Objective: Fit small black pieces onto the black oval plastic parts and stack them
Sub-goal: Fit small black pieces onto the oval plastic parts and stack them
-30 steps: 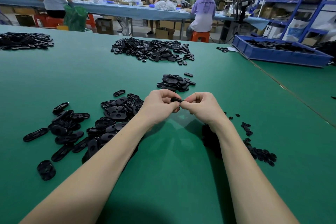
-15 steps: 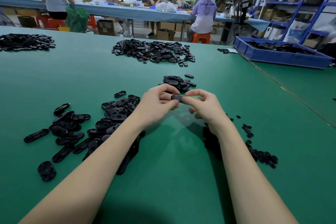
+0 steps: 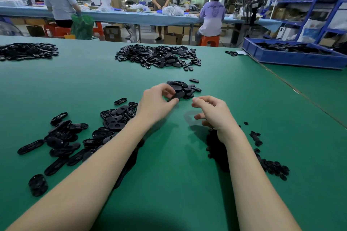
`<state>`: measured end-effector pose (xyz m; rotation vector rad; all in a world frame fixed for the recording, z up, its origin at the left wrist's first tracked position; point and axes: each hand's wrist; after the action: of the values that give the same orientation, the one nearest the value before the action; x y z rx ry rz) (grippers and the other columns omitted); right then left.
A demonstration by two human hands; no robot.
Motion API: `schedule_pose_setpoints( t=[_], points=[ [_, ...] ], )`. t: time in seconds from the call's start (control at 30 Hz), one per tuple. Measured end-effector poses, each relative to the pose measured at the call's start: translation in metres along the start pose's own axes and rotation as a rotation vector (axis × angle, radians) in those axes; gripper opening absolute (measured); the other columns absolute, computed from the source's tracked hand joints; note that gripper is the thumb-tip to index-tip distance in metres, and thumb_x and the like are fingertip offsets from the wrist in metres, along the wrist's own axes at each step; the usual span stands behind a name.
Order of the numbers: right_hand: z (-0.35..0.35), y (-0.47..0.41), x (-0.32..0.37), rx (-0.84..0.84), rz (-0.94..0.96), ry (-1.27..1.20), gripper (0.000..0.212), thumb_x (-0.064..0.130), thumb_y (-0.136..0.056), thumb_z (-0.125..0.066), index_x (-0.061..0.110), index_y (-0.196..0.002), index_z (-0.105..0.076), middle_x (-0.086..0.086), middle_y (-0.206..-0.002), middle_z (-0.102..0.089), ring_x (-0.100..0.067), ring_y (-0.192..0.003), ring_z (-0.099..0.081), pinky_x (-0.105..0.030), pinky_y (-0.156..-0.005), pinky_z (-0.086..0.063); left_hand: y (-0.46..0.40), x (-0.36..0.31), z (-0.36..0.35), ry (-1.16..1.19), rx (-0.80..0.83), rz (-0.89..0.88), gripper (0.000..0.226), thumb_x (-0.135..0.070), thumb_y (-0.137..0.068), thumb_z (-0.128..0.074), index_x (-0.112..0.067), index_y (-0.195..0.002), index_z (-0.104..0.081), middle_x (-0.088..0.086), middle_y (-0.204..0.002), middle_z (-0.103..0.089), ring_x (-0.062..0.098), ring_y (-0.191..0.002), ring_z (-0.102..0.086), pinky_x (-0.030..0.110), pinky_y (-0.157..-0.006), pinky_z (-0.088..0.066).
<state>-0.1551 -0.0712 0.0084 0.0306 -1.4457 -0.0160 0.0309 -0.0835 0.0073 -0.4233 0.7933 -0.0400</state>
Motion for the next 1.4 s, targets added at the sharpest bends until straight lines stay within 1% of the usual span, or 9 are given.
schedule_pose_setpoints(
  t=[0.2, 0.37, 0.47, 0.7, 0.83, 0.97, 1.1, 1.27, 1.4],
  points=[
    [0.003, -0.002, -0.002, 0.011, -0.030, -0.056, 0.014, 0.036, -0.097, -0.067, 0.022, -0.099, -0.071, 0.011, -0.099, -0.075, -0.004, -0.056, -0.065, -0.021, -0.057, -0.045, -0.064, -0.013, -0.007, -0.163, -0.016, 0.064, 0.008, -0.037, -0.085, -0.072, -0.031, -0.090, -0.068, -0.013, -0.094, -0.071, 0.012, -0.095, -0.065, 0.025, -0.073, -0.040],
    [0.003, -0.003, -0.004, 0.023, -0.033, -0.066, 0.014, 0.036, -0.097, -0.067, 0.023, -0.099, -0.071, 0.010, -0.100, -0.076, -0.004, -0.057, -0.065, -0.021, -0.057, -0.045, -0.091, -0.007, -0.016, -0.296, 0.023, 0.124, 0.011, -0.039, -0.087, -0.071, -0.030, -0.094, -0.069, -0.006, -0.103, -0.071, 0.020, -0.102, -0.065, 0.030, -0.080, -0.048],
    [0.003, -0.003, -0.004, 0.032, -0.034, -0.063, 0.014, 0.036, -0.097, -0.067, 0.023, -0.098, -0.071, 0.009, -0.101, -0.076, -0.004, -0.058, -0.065, -0.021, -0.057, -0.045, -0.092, -0.002, -0.019, -0.347, 0.035, 0.118, 0.010, -0.038, -0.088, -0.070, -0.029, -0.094, -0.070, -0.006, -0.105, -0.071, 0.020, -0.105, -0.064, 0.029, -0.080, -0.046],
    [0.002, 0.000, -0.002, 0.041, -0.038, -0.034, 0.015, 0.036, -0.097, -0.067, 0.022, -0.099, -0.072, 0.009, -0.100, -0.076, -0.003, -0.056, -0.065, -0.022, -0.058, -0.046, -0.076, -0.002, -0.013, -0.192, 0.001, 0.123, 0.014, -0.039, -0.087, -0.068, -0.029, -0.096, -0.069, -0.011, -0.099, -0.071, 0.016, -0.099, -0.064, 0.027, -0.078, -0.046],
    [0.000, 0.003, 0.000, 0.052, -0.045, -0.012, 0.014, 0.036, -0.097, -0.068, 0.022, -0.097, -0.071, 0.010, -0.098, -0.077, -0.002, -0.056, -0.064, -0.023, -0.059, -0.046, -0.056, 0.000, 0.003, -0.051, -0.010, 0.148, 0.010, -0.037, -0.087, -0.070, -0.029, -0.092, -0.070, -0.010, -0.098, -0.072, 0.014, -0.099, -0.065, 0.031, -0.087, -0.052],
    [-0.004, 0.006, 0.003, 0.073, -0.042, 0.051, 0.013, 0.034, -0.098, -0.067, 0.022, -0.095, -0.070, 0.011, -0.093, -0.076, 0.000, -0.053, -0.063, -0.019, -0.054, -0.045, -0.036, 0.002, 0.029, 0.120, 0.064, 0.205, 0.010, -0.035, -0.087, -0.072, -0.026, -0.089, -0.073, -0.009, -0.091, -0.071, 0.013, -0.091, -0.066, 0.026, -0.074, -0.050],
    [-0.010, 0.009, 0.005, 0.096, -0.015, 0.150, 0.012, 0.032, -0.098, -0.066, 0.020, -0.098, -0.069, 0.012, -0.090, -0.076, 0.000, -0.052, -0.062, -0.017, -0.051, -0.043, -0.014, 0.013, 0.046, 0.211, 0.115, 0.253, 0.014, -0.042, -0.088, -0.071, -0.029, -0.088, -0.072, -0.006, -0.096, -0.074, 0.016, -0.095, -0.071, 0.034, -0.082, -0.056],
    [-0.021, 0.011, 0.010, 0.112, 0.077, 0.300, 0.010, 0.027, -0.098, -0.066, 0.019, -0.092, -0.069, 0.008, -0.089, -0.077, -0.001, -0.051, -0.061, -0.012, -0.045, -0.040, -0.004, 0.016, 0.057, 0.182, 0.144, 0.267, 0.014, -0.038, -0.090, -0.066, -0.026, -0.087, -0.074, -0.003, -0.094, -0.077, 0.016, -0.092, -0.073, 0.029, -0.074, -0.054],
    [-0.040, 0.014, 0.011, 0.147, 0.141, 0.387, 0.010, 0.025, -0.095, -0.066, 0.019, -0.089, -0.070, 0.006, -0.085, -0.078, -0.002, -0.051, -0.062, -0.010, -0.047, -0.041, -0.001, 0.017, 0.061, -0.080, 0.109, 0.221, 0.012, -0.034, -0.089, -0.063, -0.029, -0.082, -0.072, -0.010, -0.088, -0.072, 0.016, -0.092, -0.068, 0.028, -0.080, -0.053]
  ],
)
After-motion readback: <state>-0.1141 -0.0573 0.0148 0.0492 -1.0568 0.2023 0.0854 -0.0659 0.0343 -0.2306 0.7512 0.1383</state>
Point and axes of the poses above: each hand's wrist, its own y-axis away from the middle knuckle, its own z-axis out of the back of the hand, x = y × z
